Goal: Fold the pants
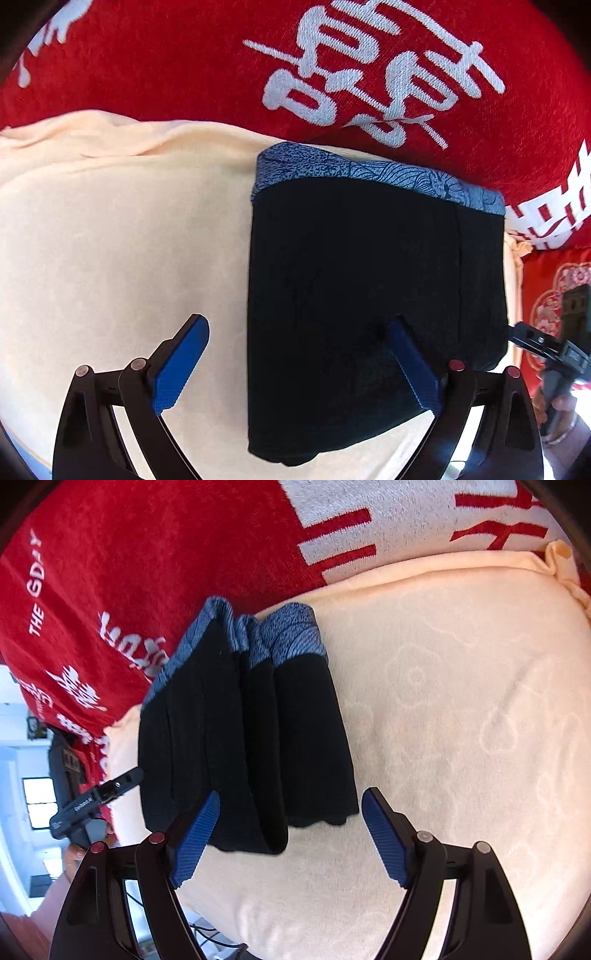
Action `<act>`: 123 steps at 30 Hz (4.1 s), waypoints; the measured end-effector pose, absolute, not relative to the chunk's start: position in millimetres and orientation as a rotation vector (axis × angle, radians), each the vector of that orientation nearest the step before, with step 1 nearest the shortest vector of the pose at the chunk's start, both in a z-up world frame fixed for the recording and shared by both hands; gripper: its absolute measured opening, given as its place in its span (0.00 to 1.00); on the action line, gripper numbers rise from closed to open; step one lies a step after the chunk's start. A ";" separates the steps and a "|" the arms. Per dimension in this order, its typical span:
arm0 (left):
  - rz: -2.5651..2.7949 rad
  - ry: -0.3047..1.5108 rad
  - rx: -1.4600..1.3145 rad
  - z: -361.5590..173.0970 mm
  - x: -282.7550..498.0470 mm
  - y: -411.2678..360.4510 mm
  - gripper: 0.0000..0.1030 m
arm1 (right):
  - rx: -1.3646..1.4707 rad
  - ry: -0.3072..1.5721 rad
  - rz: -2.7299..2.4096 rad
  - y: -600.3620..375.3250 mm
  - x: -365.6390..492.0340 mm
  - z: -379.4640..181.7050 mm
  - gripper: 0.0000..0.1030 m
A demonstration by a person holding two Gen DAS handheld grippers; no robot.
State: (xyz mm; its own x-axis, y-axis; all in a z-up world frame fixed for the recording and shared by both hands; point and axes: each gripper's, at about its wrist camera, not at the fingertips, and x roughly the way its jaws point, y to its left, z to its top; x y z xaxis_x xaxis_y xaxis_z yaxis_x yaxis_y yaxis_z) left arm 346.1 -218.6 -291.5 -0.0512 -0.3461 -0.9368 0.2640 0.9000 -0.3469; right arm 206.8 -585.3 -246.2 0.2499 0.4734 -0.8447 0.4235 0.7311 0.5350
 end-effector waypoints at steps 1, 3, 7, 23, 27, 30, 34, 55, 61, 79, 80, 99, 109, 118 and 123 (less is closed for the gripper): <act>-0.503 1.548 -0.071 -293.8 348.6 -218.5 0.95 | 0.827 1.362 0.047 -587.0 208.6 -248.4 0.80; -0.522 1.552 -0.072 -298.5 353.2 -218.7 0.95 | 0.855 1.357 0.077 -590.5 213.3 -253.3 0.80; -0.581 1.590 -0.128 -307.4 357.2 -214.7 0.95 | 0.919 1.326 0.150 -597.9 222.7 -263.0 0.83; -0.725 1.653 -0.231 -349.8 365.6 -212.5 0.99 | 1.027 1.392 0.356 -591.4 263.6 -313.2 0.90; -0.690 1.588 -0.240 -333.8 353.1 -200.0 0.85 | 0.974 1.435 0.304 -586.1 265.6 -307.9 0.62; -0.688 1.535 -0.217 -314.5 346.0 -201.8 0.66 | 1.023 1.403 0.311 -588.3 258.9 -296.4 0.43; -0.687 1.517 -0.223 -291.2 339.7 -195.0 0.56 | 1.083 1.345 0.364 -581.5 248.1 -273.6 0.36; -0.669 1.529 -0.020 -267.3 236.2 -131.9 0.59 | 1.177 1.303 0.254 -492.0 99.9 -254.7 0.39; -0.584 1.499 -0.004 -285.7 231.0 -111.6 0.84 | 1.074 1.367 0.200 -488.1 97.8 -274.2 0.55; -0.489 1.389 0.338 -212.5 165.4 -122.8 1.00 | 0.637 1.466 -0.216 -448.1 62.9 -184.6 0.92; -0.484 1.377 0.346 -203.8 158.3 -122.4 1.00 | 0.629 1.456 -0.222 -442.7 59.6 -176.9 0.92; -0.414 1.311 0.443 -93.2 98.8 -103.7 1.00 | 0.456 1.422 -0.235 -354.4 38.4 -58.5 0.93; -0.347 1.284 0.375 -68.9 105.8 -91.0 1.00 | 0.380 1.414 -0.250 -335.1 48.1 -35.2 0.93; -0.351 1.284 0.391 -61.9 107.6 -98.3 1.00 | 0.357 1.398 -0.262 -330.6 56.8 -24.2 0.93; -0.348 1.279 0.413 -61.4 107.5 -99.9 1.00 | 0.320 1.395 -0.272 -328.2 58.1 -20.8 0.93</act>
